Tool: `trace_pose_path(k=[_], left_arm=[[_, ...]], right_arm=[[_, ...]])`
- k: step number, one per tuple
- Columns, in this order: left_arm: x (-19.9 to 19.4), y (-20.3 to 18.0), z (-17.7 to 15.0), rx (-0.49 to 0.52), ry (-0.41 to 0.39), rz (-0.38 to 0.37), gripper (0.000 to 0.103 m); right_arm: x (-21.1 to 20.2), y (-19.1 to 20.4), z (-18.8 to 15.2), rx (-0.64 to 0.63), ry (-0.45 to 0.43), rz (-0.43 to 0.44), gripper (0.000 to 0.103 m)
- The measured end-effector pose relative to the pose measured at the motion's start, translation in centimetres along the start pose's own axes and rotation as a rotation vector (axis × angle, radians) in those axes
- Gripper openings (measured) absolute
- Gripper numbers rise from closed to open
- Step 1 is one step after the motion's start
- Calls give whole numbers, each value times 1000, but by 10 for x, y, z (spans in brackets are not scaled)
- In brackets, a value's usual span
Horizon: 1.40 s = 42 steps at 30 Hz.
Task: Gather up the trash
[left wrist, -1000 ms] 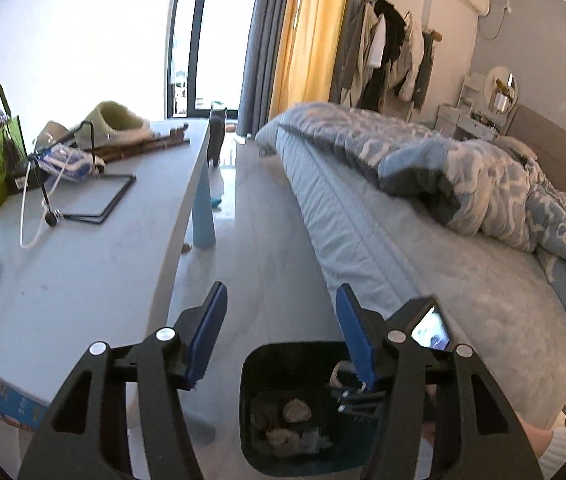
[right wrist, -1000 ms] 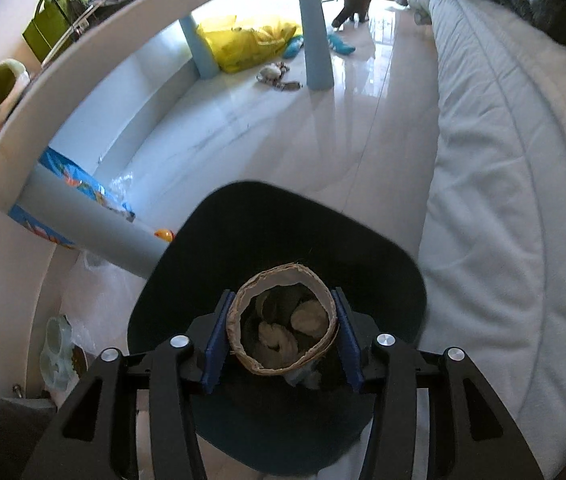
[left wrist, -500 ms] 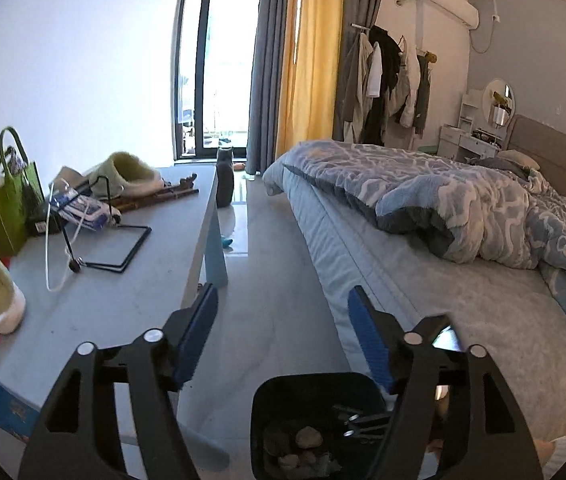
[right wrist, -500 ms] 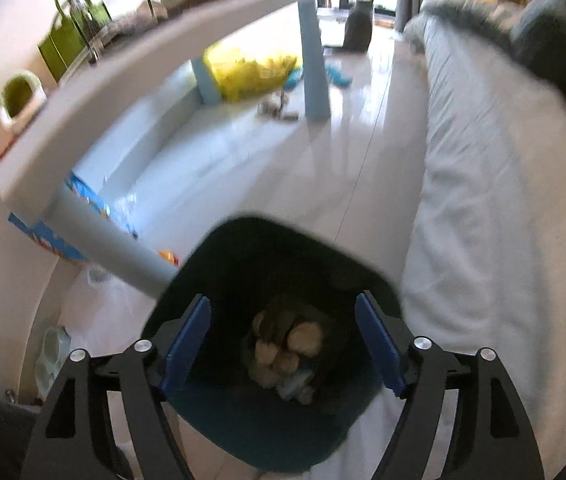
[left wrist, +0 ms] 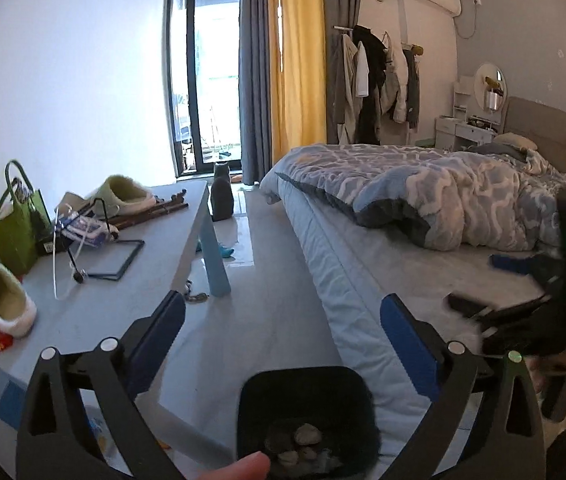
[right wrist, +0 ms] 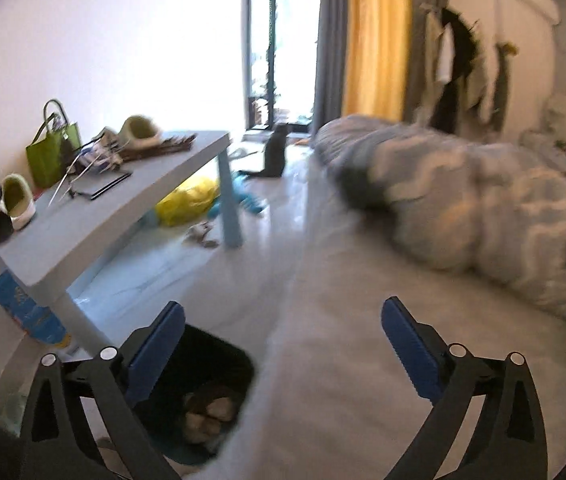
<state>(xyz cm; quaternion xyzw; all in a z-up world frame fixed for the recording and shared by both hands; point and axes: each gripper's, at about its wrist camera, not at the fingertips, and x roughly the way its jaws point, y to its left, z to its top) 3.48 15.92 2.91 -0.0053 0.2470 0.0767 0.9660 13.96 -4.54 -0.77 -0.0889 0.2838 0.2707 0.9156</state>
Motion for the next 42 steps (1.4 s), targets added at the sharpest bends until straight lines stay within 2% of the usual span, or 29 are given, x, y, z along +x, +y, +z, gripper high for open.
trace_pose_path(k=[8,13,18,21,25,29,32,42], left_arm=[[-42,-35,2,-14,-18,-38,100],[-65,-52,-3,-2,-26,-21,100],[-79,-64,-14,-10,-37,4,100],[-81,-69,-23,4,-38,20,100],[-77,-74,-37,19,-15,38,100],[-78,-81,-39,24,-19,20,100],[-79,-89,-44,52,-19,20,100],[-72,-97,-45,64,12,47,100]], right_arm=[[-121,-66,-14,55,-142,-157,100],[-190,-109,-40,139,-205,-241,100],[-234,-137,-75,175,-232,-315,100],[-246,-154,-87,214,-242,-367,100],[-246,-165,-103,277,-219,-295,100],[-233,-155,-118,230,-163,-234,100],[-238,-154,-119,209,-170,-184,100],[-246,-155,-124,235,-197,-153,100]])
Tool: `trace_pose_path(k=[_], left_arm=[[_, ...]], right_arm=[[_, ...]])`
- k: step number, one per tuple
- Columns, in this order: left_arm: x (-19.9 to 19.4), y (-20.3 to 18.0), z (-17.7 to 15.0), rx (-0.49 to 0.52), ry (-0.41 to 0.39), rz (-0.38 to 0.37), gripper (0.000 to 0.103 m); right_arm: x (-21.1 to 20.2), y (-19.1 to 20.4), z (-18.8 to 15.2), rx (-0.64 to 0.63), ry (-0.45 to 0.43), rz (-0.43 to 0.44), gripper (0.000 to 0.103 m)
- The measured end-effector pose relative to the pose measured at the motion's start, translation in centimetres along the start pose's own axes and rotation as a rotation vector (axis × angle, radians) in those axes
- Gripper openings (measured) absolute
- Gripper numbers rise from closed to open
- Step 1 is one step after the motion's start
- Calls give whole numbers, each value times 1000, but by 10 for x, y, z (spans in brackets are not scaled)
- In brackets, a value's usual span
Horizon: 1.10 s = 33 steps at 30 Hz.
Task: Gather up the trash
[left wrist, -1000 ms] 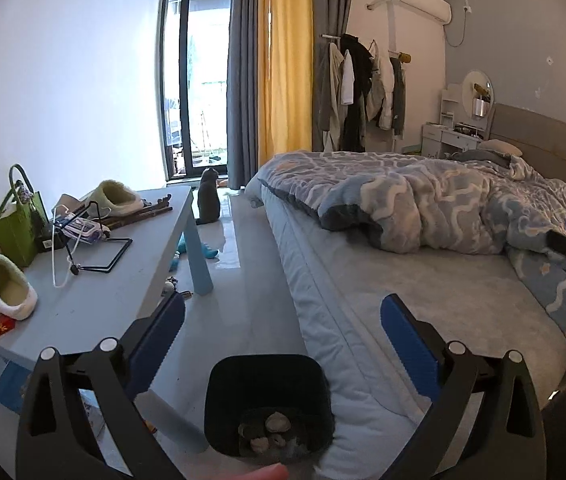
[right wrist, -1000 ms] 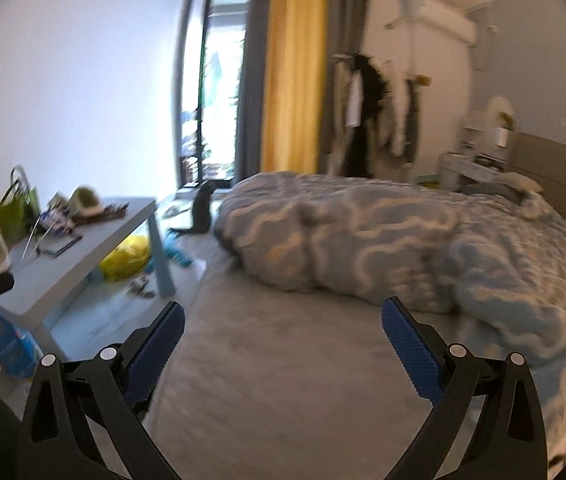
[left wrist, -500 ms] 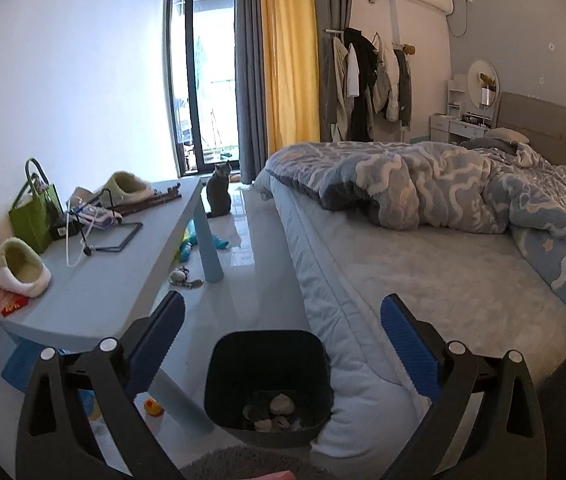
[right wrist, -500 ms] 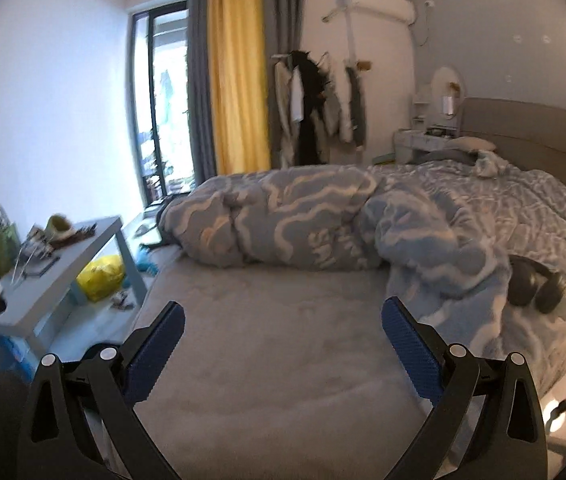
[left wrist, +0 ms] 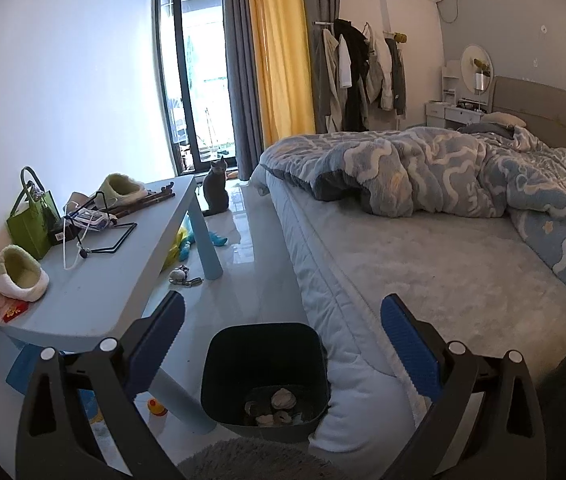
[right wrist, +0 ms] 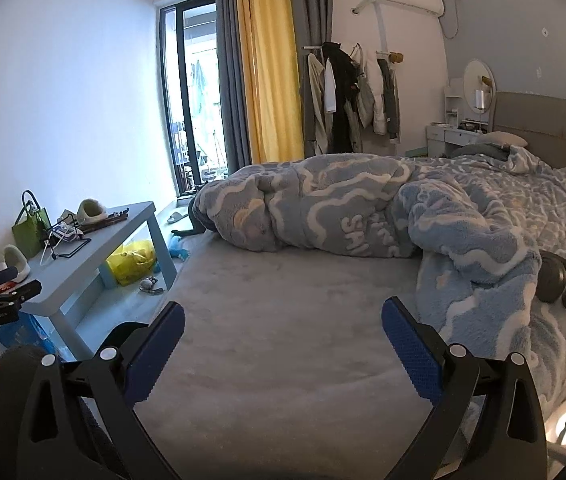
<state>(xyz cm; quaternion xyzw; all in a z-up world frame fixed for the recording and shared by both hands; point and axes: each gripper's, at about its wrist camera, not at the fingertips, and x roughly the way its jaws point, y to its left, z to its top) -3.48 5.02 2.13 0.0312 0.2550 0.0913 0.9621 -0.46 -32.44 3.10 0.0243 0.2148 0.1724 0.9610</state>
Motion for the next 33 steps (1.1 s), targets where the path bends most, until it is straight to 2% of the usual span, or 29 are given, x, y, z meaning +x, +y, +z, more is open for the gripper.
trace_pose_path(k=[33], left_arm=[[4,3,-1,-12,25,9,100]], right_arm=[[3,2,-1,-17,16,6,100]])
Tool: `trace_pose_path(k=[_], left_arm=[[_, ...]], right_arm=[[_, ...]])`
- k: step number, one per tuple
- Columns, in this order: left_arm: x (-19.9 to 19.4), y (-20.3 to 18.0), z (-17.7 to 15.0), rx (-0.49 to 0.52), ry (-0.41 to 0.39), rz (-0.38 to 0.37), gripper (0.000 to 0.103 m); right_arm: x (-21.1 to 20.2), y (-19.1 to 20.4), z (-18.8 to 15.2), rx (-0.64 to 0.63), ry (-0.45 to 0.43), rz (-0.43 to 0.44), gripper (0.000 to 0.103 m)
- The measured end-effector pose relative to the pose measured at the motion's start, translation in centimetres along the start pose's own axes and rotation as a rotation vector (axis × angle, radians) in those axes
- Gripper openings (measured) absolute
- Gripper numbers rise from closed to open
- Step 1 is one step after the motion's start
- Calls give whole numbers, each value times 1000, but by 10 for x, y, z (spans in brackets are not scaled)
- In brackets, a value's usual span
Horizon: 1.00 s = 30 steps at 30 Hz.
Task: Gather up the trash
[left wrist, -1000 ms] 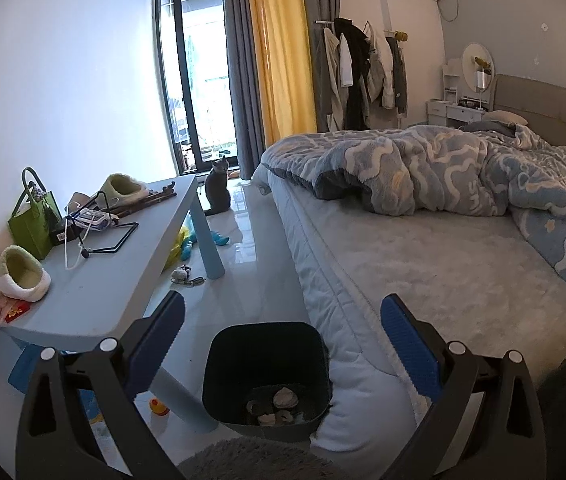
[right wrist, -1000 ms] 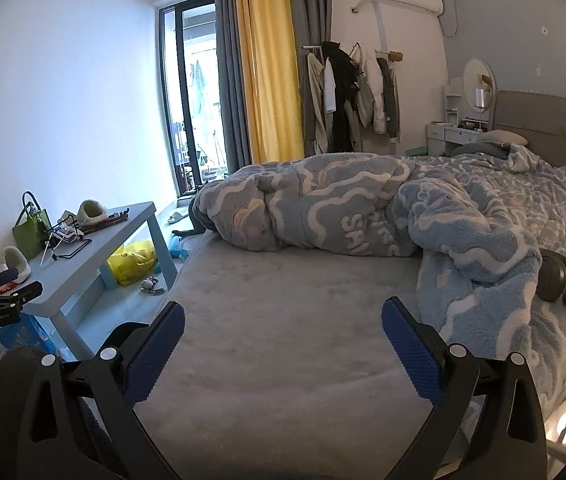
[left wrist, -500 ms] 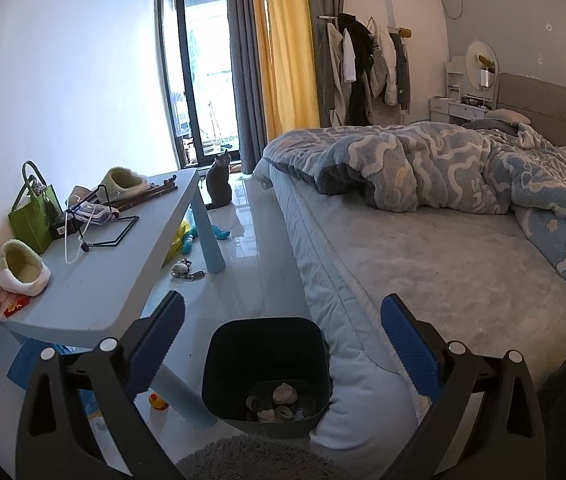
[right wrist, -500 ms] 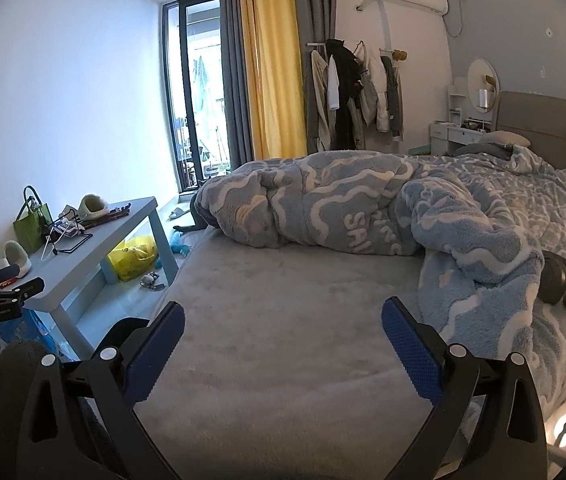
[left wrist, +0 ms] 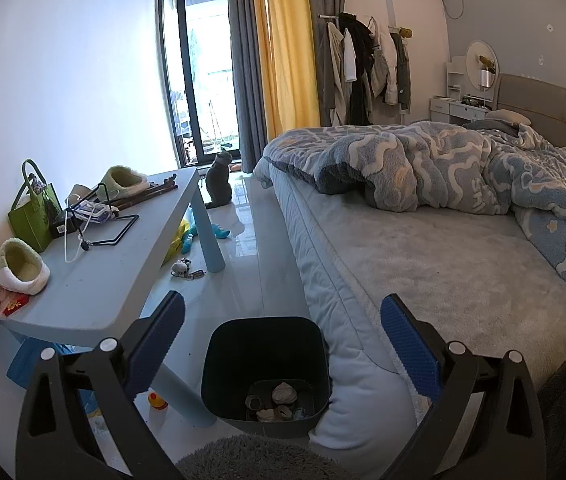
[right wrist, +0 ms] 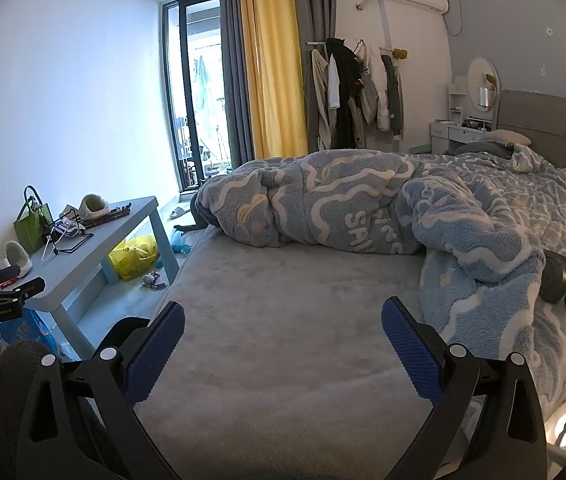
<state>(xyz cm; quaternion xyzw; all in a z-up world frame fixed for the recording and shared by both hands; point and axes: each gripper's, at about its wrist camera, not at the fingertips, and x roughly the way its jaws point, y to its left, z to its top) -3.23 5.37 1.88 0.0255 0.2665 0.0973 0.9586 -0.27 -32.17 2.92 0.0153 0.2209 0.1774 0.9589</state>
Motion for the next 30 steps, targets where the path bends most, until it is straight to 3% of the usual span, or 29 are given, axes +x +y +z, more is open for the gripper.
trace_pose_path(k=[30], left_arm=[[0,1,0,3,0,-1,100]], right_arm=[[-1,2,-1,3,0,-3,100]])
